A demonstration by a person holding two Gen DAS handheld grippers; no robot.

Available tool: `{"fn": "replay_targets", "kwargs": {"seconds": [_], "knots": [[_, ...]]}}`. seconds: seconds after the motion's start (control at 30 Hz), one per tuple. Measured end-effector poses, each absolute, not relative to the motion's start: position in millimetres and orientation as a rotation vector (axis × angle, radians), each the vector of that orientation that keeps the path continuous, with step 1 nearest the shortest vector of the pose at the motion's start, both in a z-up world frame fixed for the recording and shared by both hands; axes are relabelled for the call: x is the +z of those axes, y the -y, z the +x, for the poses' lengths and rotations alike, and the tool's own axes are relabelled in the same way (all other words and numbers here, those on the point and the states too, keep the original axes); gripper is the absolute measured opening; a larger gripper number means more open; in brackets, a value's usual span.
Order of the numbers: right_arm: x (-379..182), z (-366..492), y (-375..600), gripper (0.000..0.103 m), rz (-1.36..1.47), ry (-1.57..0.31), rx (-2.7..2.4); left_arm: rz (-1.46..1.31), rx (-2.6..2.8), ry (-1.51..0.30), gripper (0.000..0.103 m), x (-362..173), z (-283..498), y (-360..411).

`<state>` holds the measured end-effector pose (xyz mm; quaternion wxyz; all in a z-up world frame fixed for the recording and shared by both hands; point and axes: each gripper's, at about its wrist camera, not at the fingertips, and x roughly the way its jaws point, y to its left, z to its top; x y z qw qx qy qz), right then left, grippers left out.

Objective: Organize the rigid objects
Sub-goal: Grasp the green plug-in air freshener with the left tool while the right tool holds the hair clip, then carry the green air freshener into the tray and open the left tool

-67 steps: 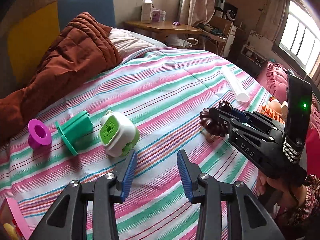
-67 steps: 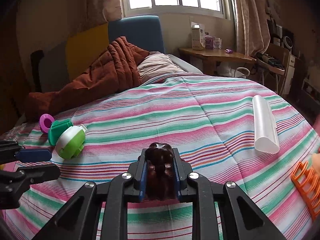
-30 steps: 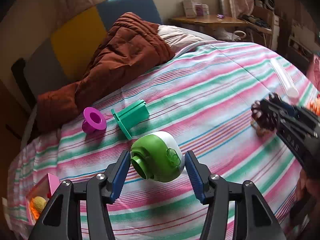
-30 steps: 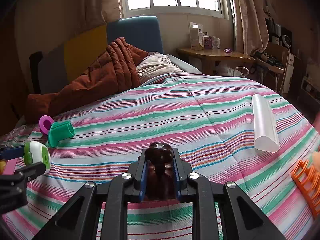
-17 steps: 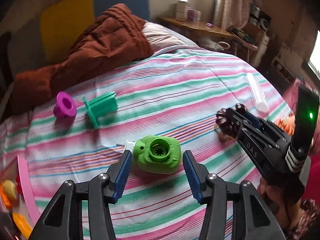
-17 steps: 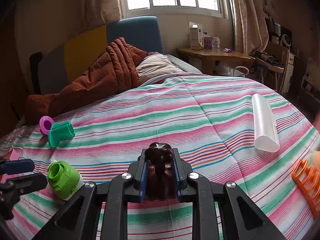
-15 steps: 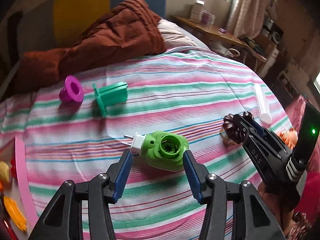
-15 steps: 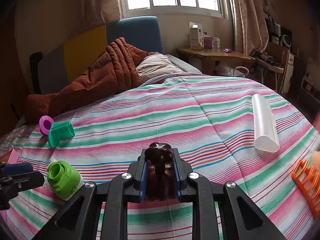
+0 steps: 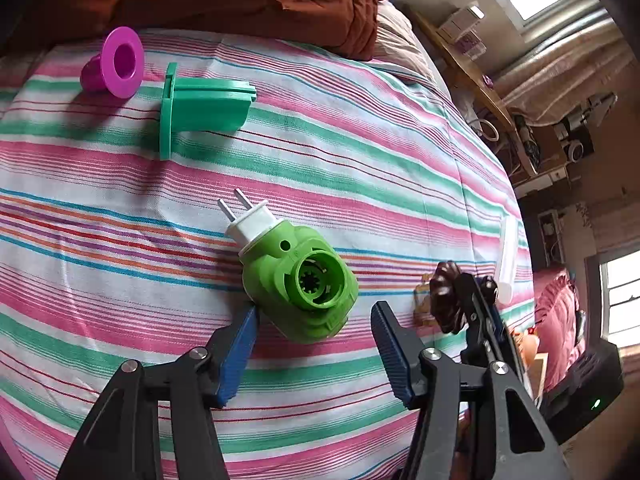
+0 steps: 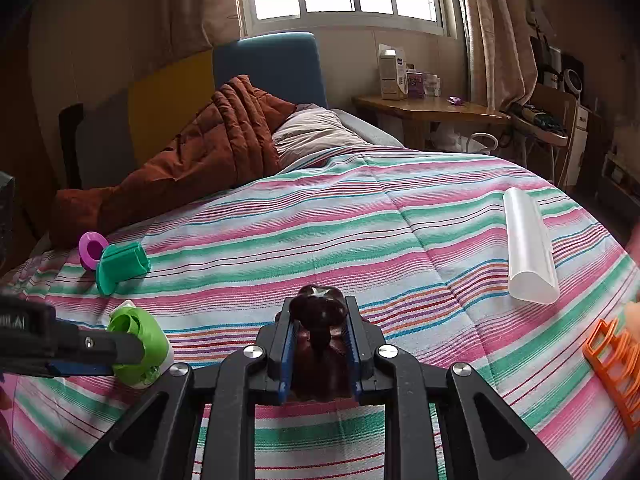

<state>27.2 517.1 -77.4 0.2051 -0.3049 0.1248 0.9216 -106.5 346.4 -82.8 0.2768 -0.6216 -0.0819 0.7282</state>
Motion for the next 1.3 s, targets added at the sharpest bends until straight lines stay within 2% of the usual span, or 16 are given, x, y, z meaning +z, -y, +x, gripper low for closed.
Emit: {"fn": "replay_targets", "kwargs": {"seconds": [0.07,0.17,0.27,0.4,0.57,0.63,0.73,0.87,1.07,1.17,1.3], "knots": [[-77.3,27.3,-517.4,0.022,-0.85,-0.349,2.569,-1.702,1.95,0.245,0.065,-84.4,-115.3,-349.8],[-77.3,27.3,-517.4,0.022,-0.85,-0.349,2.57,-1.698,1.974,0.176,0.065,-84.9,-121.0,-364.7],[-77.3,27.3,-517.5,0.022,-0.85,-0.349,2.57,-1.648,1.991,0.036,0.065,-84.3,-123.2,-382.7],[-77.3,27.3,-517.5,0.022,-0.85,-0.35,2.57,-1.546,2.042,-0.258,0.066,-82.9,-112.5,-395.0],[-77.3,27.7,-517.8,0.022,-0.85,-0.348,2.57,-1.458,2.091,-0.366,0.066,-88.5,-100.2,-396.4],[-77.4,27.8,-517.8,0.022,-0.85,-0.35,2.57,-1.468,2.093,-0.355,0.066,-96.2,-100.2,-394.7],[-77.3,27.8,-517.8,0.022,-0.85,-0.349,2.57,-1.44,2.137,-0.27,0.053,-92.6,-102.7,-384.1],[-76.7,28.3,-517.5,0.022,-0.85,-0.345,2.568,-1.473,2.133,-0.071,0.053,-89.2,-116.4,-364.9],[-76.7,27.9,-517.5,0.022,-0.85,-0.346,2.568,-1.486,2.136,0.065,0.054,-87.5,-126.0,-354.3],[-76.6,27.8,-517.6,0.022,-0.849,-0.347,2.568,-1.502,2.157,0.06,0.055,-86.7,-133.8,-362.6],[-76.7,27.8,-517.4,0.022,-0.85,-0.344,2.568,-1.475,2.161,-0.096,0.054,-91.8,-130.9,-374.1]]}}
